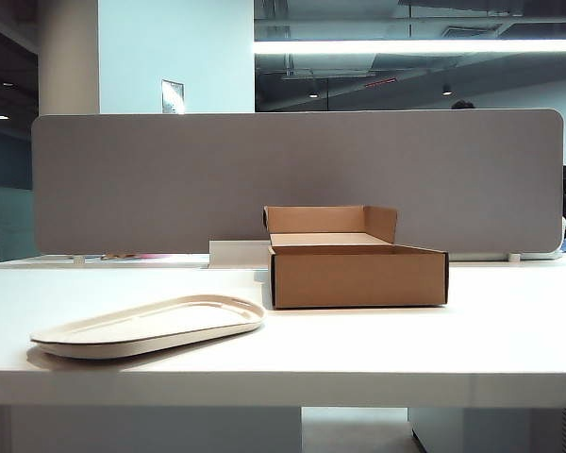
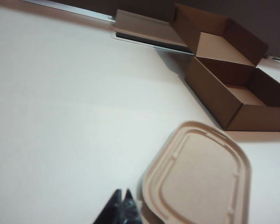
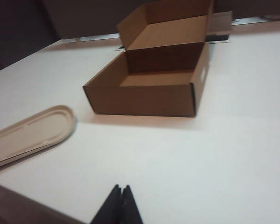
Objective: Pick up the lid and place it into the paper box.
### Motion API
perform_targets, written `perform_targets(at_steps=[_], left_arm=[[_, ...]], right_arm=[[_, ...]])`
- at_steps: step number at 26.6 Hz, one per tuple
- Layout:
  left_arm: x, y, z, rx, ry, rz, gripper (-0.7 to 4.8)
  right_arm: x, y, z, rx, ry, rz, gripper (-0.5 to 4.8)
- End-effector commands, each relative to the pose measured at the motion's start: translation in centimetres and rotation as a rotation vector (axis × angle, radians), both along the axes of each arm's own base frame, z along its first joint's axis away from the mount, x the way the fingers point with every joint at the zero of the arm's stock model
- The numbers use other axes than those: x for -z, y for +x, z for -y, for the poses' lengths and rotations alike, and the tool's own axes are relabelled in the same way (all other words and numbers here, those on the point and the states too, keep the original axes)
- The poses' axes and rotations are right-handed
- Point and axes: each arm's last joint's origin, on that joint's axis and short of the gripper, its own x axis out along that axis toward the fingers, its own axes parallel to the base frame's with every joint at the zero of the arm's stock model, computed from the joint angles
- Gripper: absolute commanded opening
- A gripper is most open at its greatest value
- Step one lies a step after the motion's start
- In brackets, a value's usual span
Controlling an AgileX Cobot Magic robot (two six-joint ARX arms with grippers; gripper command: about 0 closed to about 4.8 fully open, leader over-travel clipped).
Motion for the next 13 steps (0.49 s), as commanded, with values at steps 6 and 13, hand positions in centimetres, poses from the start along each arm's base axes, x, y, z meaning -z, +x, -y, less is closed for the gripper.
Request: perform_targets(at_steps=[6,13], left_arm=[[-1.2,-0.3,0.1,0.054,-0.005,0.009,-0.06],[-5.7,-0.9,0.1,0.055,-0.004,-0.003,-0.06]], right_arm=[[0.1,-0.1,-0.3,-0.097,0.015,-0.003,-0.08],[0.1,-0.1,-0.2,-0.088,0.014,-0.003,-0.08]])
